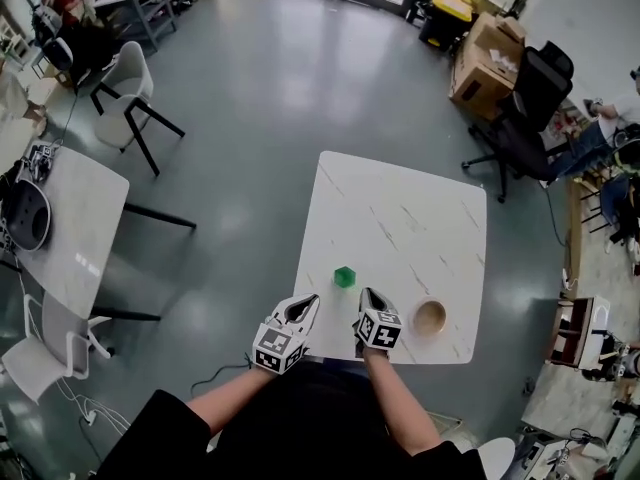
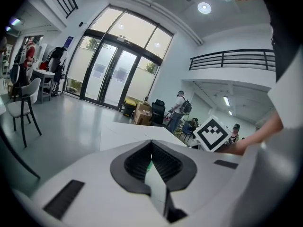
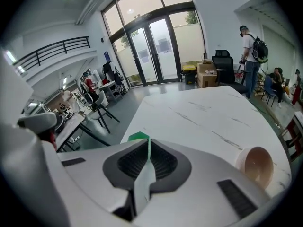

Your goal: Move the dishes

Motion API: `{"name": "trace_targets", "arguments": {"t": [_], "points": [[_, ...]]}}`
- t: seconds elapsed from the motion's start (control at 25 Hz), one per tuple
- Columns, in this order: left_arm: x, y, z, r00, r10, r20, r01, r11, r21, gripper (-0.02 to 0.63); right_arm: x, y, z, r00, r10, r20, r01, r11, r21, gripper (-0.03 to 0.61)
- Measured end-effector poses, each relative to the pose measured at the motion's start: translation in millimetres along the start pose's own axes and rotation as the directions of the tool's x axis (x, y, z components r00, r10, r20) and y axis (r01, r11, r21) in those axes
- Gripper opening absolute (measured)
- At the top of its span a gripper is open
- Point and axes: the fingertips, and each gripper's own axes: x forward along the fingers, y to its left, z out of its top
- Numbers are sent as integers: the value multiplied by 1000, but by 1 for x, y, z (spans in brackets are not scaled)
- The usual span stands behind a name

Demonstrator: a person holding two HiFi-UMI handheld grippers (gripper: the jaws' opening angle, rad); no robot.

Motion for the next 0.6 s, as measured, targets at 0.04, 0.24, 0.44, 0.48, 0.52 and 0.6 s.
{"name": "trace_targets", "arguments": {"t": [0.04,0.24,0.44,0.48,0.52,0.6], "points": [[3,-7,-1,1000,-1,-3,1,1000,1,17,-8,-3,0,1000,12,7,-12,1000,3,26],[21,-49,-7,999,-32,-23,33,999,22,17,-47,-31,-8,999,14,30,-14,1000,-17,25],[45,-92,-17,996,-76,-49,79,996,53,17,-76,-80,-25,999,-26,40,25,1000,10,26],[50,-101,-19,995,-83,-57,87,994,59,17,-81,-91,-30,999,-34,36,33,999,20,26],[55,-110,-21,994,-91,-66,95,993,64,17,-87,-103,-35,998,-44,33,43,999,29,26],[67,-128,-25,991,-104,-82,110,992,69,17,-99,-129,-42,997,-69,31,67,996,52,26]]}}
